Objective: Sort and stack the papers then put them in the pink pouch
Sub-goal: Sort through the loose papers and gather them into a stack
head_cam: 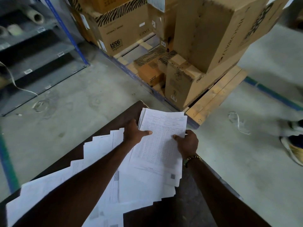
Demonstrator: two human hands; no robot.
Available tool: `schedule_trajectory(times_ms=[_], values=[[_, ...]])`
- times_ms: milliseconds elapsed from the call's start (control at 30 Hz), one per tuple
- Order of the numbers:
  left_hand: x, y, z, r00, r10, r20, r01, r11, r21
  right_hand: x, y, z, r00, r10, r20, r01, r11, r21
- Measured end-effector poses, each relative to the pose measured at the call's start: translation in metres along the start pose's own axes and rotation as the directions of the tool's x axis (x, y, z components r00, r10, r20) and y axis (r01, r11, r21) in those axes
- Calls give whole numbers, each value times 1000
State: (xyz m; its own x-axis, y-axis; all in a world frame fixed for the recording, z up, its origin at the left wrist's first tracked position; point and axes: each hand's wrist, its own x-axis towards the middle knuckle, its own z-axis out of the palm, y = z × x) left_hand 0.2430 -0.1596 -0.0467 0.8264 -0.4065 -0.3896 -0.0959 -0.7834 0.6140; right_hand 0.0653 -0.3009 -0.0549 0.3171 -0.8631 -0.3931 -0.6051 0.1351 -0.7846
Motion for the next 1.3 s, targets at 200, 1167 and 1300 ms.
schedule_trajectory(times_ms=[200, 1167, 1300], values=[[-12, 2, 9, 998, 22, -52, -29, 990, -141, -1, 0, -3, 998, 5, 60, -7, 1000, 30], [-185, -9, -71, 746, 555, -368, -665, 647, -372, -110, -23, -69, 543, -836, 77, 767, 531, 359], [-186, -46, -35, 840, 465, -279, -542, 747, -386, -117, 12, -48, 671, -713, 205, 664, 700, 264]])
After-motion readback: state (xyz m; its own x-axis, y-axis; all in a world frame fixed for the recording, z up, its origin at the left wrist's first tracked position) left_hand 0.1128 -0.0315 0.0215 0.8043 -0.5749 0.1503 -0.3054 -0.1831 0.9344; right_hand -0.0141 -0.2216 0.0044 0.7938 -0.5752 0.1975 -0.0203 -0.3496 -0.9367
